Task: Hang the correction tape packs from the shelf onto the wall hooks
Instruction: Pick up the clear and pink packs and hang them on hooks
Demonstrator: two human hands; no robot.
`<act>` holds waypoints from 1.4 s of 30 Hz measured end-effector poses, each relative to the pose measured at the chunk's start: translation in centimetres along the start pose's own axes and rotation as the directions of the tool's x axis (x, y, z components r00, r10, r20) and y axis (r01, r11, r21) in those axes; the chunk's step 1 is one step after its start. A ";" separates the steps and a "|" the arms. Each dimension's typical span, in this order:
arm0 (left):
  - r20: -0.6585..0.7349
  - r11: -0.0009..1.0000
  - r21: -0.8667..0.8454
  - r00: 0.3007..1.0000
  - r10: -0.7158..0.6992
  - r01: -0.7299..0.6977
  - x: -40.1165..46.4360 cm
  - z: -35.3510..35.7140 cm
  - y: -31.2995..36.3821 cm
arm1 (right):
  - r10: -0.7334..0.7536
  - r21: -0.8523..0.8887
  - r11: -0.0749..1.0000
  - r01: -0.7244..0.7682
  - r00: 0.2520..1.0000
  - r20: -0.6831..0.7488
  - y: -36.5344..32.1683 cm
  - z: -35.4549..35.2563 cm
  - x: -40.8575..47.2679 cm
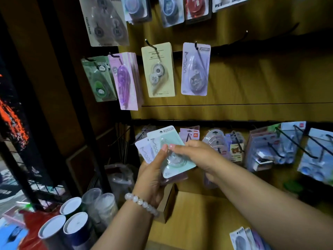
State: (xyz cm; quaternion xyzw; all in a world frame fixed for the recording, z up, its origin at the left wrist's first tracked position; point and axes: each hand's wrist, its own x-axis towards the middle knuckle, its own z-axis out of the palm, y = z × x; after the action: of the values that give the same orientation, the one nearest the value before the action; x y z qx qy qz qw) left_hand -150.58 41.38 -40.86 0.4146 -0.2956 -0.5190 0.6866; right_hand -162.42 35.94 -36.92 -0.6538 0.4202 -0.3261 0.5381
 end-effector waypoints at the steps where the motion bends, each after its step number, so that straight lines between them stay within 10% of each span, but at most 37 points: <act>1: -0.003 1.000 -0.006 1.000 -0.003 0.003 0.1 0.0 -0.2 | 0.001 0.015 1.000 -0.001 1.000 -0.008 0.3 0.1 -0.1; 10: -0.010 0.997 -0.061 0.999 -0.053 0.052 0.9 -0.3 -0.3 | -0.010 0.177 0.984 0.028 0.994 -0.106 0.9 -1.2 0.2; 22: -0.056 0.995 -0.090 0.998 -0.041 0.036 1.2 0.2 0.5 | -0.452 0.216 0.811 0.544 0.816 -0.359 -8.4 -5.7 0.1; 42: -0.034 0.994 -0.085 0.997 -0.069 0.066 0.6 0.3 0.3 | -0.342 0.058 0.902 0.427 0.793 -0.504 -9.8 -5.9 6.2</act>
State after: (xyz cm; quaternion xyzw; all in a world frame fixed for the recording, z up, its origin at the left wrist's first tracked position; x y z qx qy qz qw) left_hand -150.54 40.78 -40.50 0.4049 -0.2468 -0.5463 0.6905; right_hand -162.98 28.44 -26.27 -0.5754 0.3692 -0.6156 0.3918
